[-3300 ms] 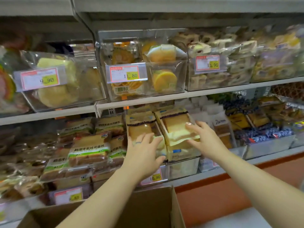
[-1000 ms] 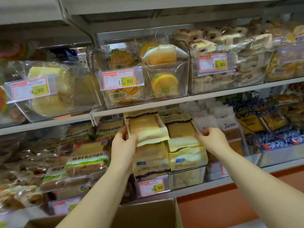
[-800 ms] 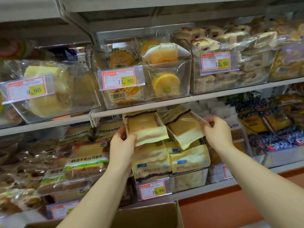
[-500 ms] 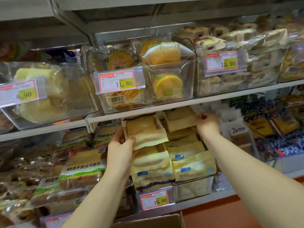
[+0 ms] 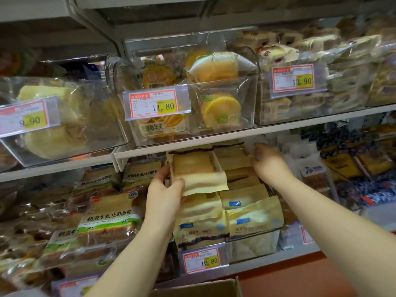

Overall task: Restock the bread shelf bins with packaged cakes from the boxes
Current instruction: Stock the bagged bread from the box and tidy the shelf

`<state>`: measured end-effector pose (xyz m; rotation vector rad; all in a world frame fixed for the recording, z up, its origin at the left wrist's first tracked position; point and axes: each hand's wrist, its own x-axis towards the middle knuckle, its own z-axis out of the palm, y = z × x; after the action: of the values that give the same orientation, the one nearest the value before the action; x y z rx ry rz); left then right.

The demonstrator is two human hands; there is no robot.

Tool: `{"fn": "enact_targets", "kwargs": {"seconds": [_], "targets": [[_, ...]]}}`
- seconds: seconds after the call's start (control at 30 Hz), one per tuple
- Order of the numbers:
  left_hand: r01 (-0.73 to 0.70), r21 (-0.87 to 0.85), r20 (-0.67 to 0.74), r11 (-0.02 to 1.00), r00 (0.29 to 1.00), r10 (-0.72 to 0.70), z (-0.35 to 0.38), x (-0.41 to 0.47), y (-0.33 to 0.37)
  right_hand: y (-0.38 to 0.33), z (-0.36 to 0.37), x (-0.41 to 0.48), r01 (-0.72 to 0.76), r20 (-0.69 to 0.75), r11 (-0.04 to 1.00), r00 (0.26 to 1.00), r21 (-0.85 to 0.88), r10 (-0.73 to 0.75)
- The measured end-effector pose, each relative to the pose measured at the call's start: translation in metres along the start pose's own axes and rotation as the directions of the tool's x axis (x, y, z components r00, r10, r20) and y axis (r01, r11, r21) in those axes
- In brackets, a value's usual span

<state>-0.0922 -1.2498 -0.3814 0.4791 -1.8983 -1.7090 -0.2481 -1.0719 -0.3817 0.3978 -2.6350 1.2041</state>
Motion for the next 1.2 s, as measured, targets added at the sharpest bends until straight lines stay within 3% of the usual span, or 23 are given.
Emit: {"fn": "enact_targets", "kwargs": {"seconds": [0.13, 0.23, 0.33, 0.4, 0.5, 0.6, 0.7, 0.8, 0.9, 1.0, 1.1, 1.2], "targets": [[0.029, -0.017, 0.039, 0.999, 0.999, -0.028, 0.009, -0.016, 0.005, -0.005, -0.030, -0.038, 0.204, -0.133, 0.977, 0.972, 0.060, -0.195], [0.045, -0.089, 0.101, 0.995, 0.994, -0.036, 0.027, -0.034, 0.009, -0.008, -0.055, -0.074, 0.315, 0.114, 0.915, 0.929, 0.252, -0.351], [0.057, -0.112, 0.187, 0.992, 0.982, -0.035, 0.051, -0.054, 0.014, 0.003, -0.068, -0.094, 0.422, 0.324, 0.906, 0.851, 0.045, -0.412], [0.077, -0.091, 0.240, 0.993, 0.969, -0.053, 0.063, -0.067, 0.014, 0.010, -0.072, -0.100, 0.462, 0.349, 0.883, 0.843, -0.081, -0.409], [0.096, 0.002, 0.285, 0.995, 0.954, -0.093, 0.071, -0.079, 0.011, 0.020, -0.077, -0.104, 0.458, 0.326, 0.882, 0.855, -0.111, -0.403], [-0.013, 0.199, 0.309, 0.980, 0.950, -0.050, 0.070, -0.078, 0.011, 0.024, -0.076, -0.104, 0.447, 0.339, 0.882, 0.861, -0.153, -0.378], [-0.239, 0.547, 0.399, 0.802, 0.917, 0.001, 0.062, -0.071, 0.012, 0.026, -0.067, -0.102, 0.426, 0.358, 0.884, 0.870, -0.194, -0.340], [-0.388, 0.664, 0.461, 0.640, 0.886, 0.058, 0.049, -0.068, 0.009, 0.029, -0.059, -0.102, 0.428, 0.380, 0.872, 0.867, -0.239, -0.321], [-0.445, 0.722, 0.391, 0.530, 0.894, 0.217, 0.031, -0.057, 0.005, 0.033, -0.056, -0.103, 0.481, 0.394, 0.810, 0.852, -0.334, -0.344], [-0.345, 0.871, 0.254, 0.350, 0.926, 0.280, 0.009, -0.037, -0.003, 0.032, -0.050, -0.103, 0.511, 0.429, 0.768, 0.836, -0.386, -0.342], [-0.275, 0.907, 0.254, 0.319, 0.961, 0.107, -0.001, -0.026, -0.013, 0.029, -0.042, -0.106, 0.559, 0.485, 0.727, 0.801, -0.399, -0.350], [-0.312, 0.876, 0.322, 0.369, 0.946, 0.036, -0.002, -0.025, -0.021, 0.028, -0.042, -0.114, 0.566, 0.482, 0.717, 0.800, -0.407, -0.358]]}}
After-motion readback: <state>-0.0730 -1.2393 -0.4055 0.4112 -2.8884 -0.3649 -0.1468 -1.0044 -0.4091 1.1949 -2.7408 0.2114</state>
